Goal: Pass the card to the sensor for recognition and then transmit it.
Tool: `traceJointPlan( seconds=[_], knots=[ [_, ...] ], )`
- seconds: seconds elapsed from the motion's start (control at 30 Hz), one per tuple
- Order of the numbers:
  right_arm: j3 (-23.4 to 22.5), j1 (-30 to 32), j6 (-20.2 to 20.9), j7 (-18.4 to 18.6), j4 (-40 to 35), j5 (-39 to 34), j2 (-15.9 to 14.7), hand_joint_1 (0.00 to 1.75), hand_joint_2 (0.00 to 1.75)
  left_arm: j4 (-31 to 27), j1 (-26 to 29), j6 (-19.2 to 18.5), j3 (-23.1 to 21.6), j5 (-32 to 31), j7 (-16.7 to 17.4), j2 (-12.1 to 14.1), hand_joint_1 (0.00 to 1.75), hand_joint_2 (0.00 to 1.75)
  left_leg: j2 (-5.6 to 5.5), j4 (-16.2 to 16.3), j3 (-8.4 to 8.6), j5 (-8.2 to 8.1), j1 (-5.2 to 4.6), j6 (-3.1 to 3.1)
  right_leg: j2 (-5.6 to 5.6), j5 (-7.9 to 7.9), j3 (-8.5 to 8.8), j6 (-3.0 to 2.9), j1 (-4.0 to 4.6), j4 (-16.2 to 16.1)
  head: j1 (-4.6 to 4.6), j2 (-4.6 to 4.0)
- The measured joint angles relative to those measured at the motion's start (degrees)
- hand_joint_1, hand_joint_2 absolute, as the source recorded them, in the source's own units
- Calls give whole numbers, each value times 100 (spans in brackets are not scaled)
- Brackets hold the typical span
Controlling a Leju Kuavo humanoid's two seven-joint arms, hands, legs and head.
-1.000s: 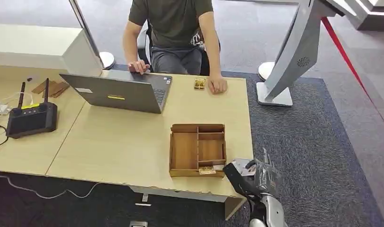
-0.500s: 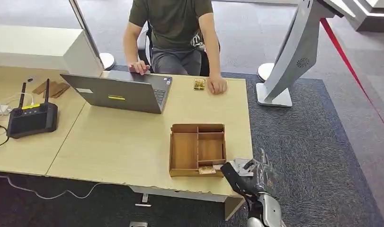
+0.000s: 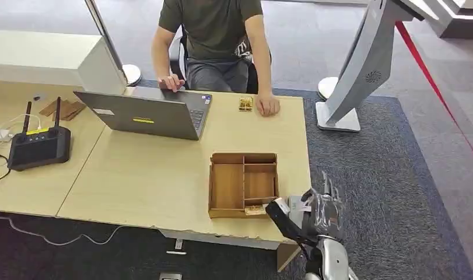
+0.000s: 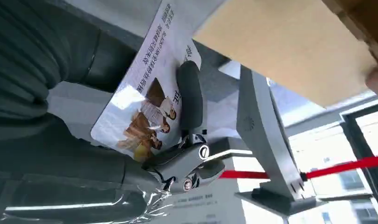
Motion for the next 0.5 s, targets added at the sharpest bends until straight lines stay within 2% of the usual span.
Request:
traceJointPlan(
  seconds=[0.2,0.5],
  knots=[
    [26,-160,190,76,-1028,276,-81,175,175,0,-2,-15,-2,-76,-20,0,0,175,1,0,-2,1,0,0,0,0,-2,0,1,0,0,0],
    [57,-295,184,52,-1595,241,-92,175,175,0,-5,-15,-2,-101,-22,0,0,175,-1,0,-3,1,1,-1,0,0,-2,0,1,1,0,0]
  ],
)
